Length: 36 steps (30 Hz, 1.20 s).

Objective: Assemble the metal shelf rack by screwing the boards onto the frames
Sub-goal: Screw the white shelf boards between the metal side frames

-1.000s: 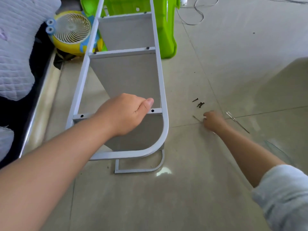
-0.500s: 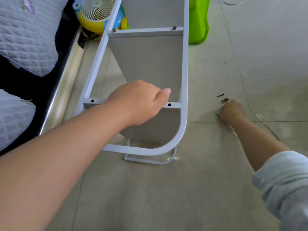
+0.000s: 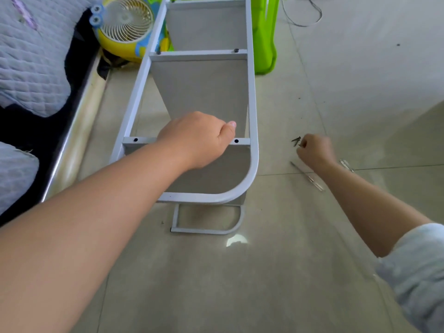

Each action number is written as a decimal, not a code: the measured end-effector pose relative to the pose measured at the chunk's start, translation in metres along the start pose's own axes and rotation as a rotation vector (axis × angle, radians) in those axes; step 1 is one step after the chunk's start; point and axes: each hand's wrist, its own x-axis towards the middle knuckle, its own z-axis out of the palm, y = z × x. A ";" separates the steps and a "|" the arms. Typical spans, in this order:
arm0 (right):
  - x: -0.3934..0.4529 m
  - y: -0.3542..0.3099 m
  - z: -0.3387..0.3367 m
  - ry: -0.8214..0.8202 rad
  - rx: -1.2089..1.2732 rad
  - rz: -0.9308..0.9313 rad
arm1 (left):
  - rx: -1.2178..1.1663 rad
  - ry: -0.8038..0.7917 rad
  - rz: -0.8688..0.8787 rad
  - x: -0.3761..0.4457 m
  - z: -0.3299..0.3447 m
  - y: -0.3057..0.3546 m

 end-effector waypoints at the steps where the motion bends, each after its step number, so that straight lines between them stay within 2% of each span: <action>1: -0.001 -0.012 -0.011 0.011 0.006 -0.048 | -0.002 0.004 0.000 -0.001 -0.001 0.002; 6: -0.014 -0.078 -0.082 0.179 0.017 -0.249 | -0.017 0.030 -0.013 -0.005 -0.001 0.003; 8: -0.015 -0.102 -0.112 0.250 0.159 -0.256 | -0.006 0.041 -0.003 -0.005 0.000 0.003; 10: -0.022 -0.124 -0.135 0.281 0.408 -0.207 | 0.011 0.064 0.009 -0.005 0.001 0.004; 13: -0.052 -0.143 -0.143 0.249 0.652 -0.189 | 0.007 0.071 0.031 -0.005 0.001 0.003; 17: -0.093 -0.148 -0.130 0.147 0.717 -0.231 | -0.033 0.079 0.026 -0.003 0.001 -0.002; 20: -0.107 -0.144 -0.128 0.116 0.577 -0.339 | -0.023 0.061 -0.025 -0.005 0.000 -0.008; 23: -0.115 -0.142 -0.139 0.123 0.325 -0.547 | 0.012 0.081 -0.073 -0.013 -0.005 -0.021; 26: -0.120 -0.143 -0.149 0.056 0.191 -0.682 | 0.007 0.140 -0.046 -0.018 -0.006 -0.028; 29: -0.124 -0.150 -0.149 0.066 0.105 -0.870 | -0.015 0.163 -0.032 -0.022 -0.007 -0.026; 33: -0.132 -0.150 -0.143 -0.013 -0.031 -0.918 | -0.048 0.264 0.033 -0.021 0.000 -0.032; 36: -0.131 -0.148 -0.143 -0.013 0.002 -0.901 | -0.189 0.323 0.146 -0.023 0.001 -0.038</action>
